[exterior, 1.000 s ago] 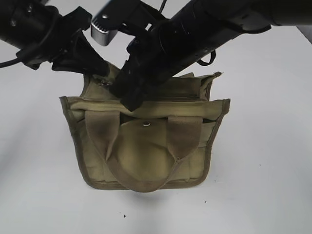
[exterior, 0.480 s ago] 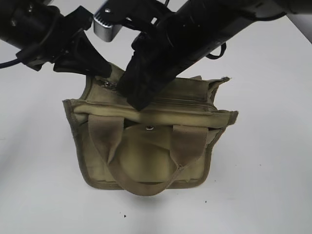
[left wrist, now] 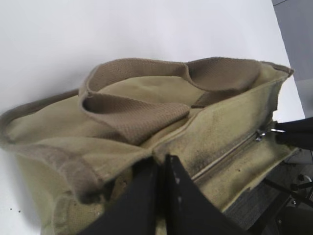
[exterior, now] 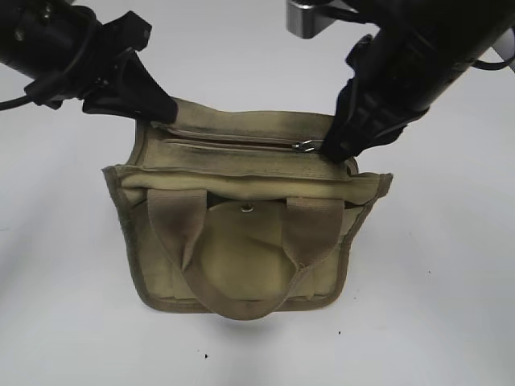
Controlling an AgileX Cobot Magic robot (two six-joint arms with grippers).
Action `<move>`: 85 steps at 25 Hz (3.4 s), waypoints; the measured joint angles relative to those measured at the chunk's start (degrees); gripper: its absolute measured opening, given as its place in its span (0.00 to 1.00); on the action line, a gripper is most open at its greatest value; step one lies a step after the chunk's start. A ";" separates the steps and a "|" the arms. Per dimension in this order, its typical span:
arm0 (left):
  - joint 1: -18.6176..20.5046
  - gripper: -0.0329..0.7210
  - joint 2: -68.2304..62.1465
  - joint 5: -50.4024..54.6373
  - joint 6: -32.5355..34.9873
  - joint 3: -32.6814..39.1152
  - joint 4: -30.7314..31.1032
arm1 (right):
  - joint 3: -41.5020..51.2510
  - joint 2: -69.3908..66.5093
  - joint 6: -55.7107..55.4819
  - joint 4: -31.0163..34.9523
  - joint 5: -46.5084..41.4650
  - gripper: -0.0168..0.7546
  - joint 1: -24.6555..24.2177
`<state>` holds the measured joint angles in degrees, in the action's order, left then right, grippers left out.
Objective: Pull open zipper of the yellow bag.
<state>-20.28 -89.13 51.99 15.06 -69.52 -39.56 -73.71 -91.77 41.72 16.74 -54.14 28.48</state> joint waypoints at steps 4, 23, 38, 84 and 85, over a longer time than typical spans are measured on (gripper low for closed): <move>0.00 0.05 0.12 0.00 0.00 0.00 0.14 | 0.00 1.55 -2.27 0.00 -5.38 0.02 -4.78; 0.19 0.60 7.96 0.55 0.06 -0.07 11.67 | 0.35 8.53 -18.48 3.41 -14.82 0.55 -11.82; 0.19 0.65 48.33 15.09 -11.83 21.80 35.30 | 31.60 41.00 -29.99 -7.05 -13.87 0.67 -11.82; 18.30 0.63 88.51 8.85 -11.88 39.85 36.56 | 45.88 92.13 -28.61 -9.97 -8.40 0.67 -20.53; 19.37 0.63 88.57 8.85 -11.88 39.85 36.56 | 45.93 92.13 -28.61 -9.92 -8.40 0.67 -20.59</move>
<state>-0.90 -0.56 60.84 3.18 -29.66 -3.00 -27.78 0.36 13.11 6.83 -62.54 7.89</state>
